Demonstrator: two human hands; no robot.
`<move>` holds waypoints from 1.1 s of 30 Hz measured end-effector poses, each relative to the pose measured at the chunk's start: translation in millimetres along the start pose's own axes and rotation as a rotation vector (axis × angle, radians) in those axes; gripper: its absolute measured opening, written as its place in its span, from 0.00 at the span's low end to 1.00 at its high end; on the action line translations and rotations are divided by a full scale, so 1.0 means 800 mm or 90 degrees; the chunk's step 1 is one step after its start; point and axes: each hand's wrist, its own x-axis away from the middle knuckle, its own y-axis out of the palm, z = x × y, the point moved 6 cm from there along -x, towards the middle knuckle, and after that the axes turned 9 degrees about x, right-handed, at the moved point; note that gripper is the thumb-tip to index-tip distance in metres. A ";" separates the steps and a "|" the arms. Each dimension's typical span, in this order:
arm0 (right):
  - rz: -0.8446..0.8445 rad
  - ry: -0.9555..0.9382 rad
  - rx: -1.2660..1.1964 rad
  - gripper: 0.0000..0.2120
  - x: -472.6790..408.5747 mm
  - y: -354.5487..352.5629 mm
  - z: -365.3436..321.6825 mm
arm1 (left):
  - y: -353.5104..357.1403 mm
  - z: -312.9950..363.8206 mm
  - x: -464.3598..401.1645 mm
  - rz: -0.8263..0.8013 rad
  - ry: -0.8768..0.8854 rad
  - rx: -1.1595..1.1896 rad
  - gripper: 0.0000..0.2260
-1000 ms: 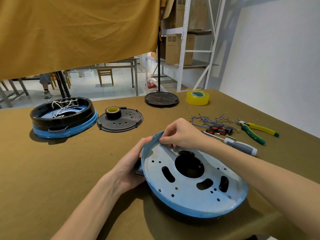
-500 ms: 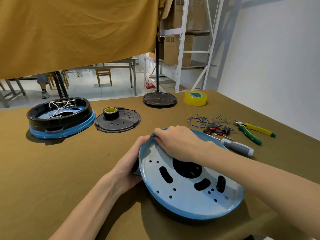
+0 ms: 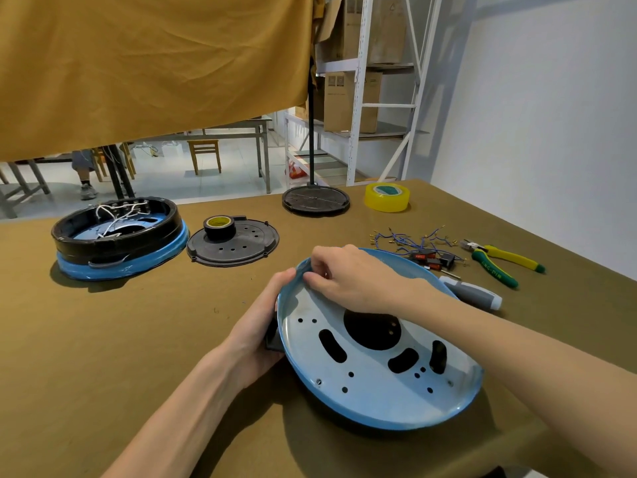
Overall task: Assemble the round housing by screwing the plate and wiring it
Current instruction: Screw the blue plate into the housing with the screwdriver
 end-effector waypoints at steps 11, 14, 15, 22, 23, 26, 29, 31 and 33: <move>0.032 0.023 0.045 0.13 0.000 0.000 -0.005 | -0.003 -0.002 -0.003 -0.012 0.000 0.020 0.21; 0.022 0.038 -0.011 0.11 0.001 -0.002 0.003 | -0.004 -0.002 -0.005 -0.013 0.000 0.016 0.21; 0.012 0.032 -0.019 0.10 0.001 -0.001 0.004 | -0.004 -0.002 -0.006 -0.012 -0.001 0.018 0.20; 0.162 0.119 -0.063 0.09 0.018 -0.024 0.050 | -0.010 -0.004 -0.011 0.018 0.007 0.039 0.20; 0.204 0.159 -0.062 0.09 0.027 -0.030 0.069 | -0.012 -0.004 -0.011 0.030 0.005 0.052 0.19; 0.328 0.298 -0.053 0.09 0.061 -0.046 0.133 | -0.018 -0.003 -0.013 0.067 0.009 0.098 0.18; 0.292 0.417 0.002 0.10 0.083 -0.046 0.187 | -0.017 -0.004 -0.014 0.080 0.026 0.134 0.20; 0.111 0.486 0.117 0.16 0.093 -0.027 0.212 | -0.016 -0.005 -0.014 0.085 0.029 0.136 0.22; -0.068 0.520 0.176 0.21 0.106 -0.002 0.223 | -0.016 -0.006 -0.014 0.080 0.018 0.148 0.23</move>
